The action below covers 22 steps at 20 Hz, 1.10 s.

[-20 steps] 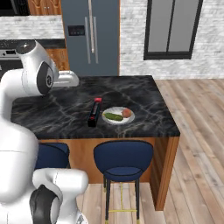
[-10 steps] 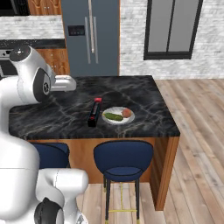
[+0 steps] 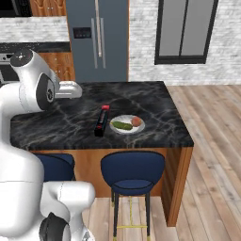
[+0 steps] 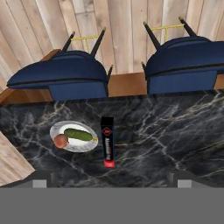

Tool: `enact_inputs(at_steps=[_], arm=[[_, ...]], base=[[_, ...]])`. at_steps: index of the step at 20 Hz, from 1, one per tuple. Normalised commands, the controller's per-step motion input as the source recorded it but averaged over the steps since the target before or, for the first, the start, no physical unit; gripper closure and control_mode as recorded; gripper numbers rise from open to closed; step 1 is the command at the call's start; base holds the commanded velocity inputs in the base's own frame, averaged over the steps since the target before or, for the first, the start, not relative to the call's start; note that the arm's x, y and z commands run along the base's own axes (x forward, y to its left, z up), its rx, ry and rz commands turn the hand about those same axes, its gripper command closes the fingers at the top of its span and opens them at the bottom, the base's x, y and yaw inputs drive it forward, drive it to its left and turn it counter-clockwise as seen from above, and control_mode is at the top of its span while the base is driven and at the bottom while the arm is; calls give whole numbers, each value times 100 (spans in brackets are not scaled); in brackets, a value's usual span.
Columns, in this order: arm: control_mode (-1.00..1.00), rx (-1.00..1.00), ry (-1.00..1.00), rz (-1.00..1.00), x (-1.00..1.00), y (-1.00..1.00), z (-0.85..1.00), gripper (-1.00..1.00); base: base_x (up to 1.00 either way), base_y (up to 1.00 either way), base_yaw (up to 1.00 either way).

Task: Retrieve the tupperware and aluminum foil from the cabinet and place them on the dining counter near the plate with cucumber and onion to prepare for storing leftovers.

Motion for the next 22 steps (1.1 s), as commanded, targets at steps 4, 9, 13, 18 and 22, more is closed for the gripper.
enact_inputs(at_steps=[4,9,13,18,22], arm=[[-100,0,0,0,0,0,0,-100],[-100,0,0,0,0,0,0,-100],[-100,-8,0,2,-34,13,-6,-100],[-100,-13,-26,8,-100,35,-11,-100],[-100,-14,-2,42,-61,74,-41,-100]], base=[[0,0,0],[0,0,0],[0,0,0],[0,0,0],[0,0,0]])
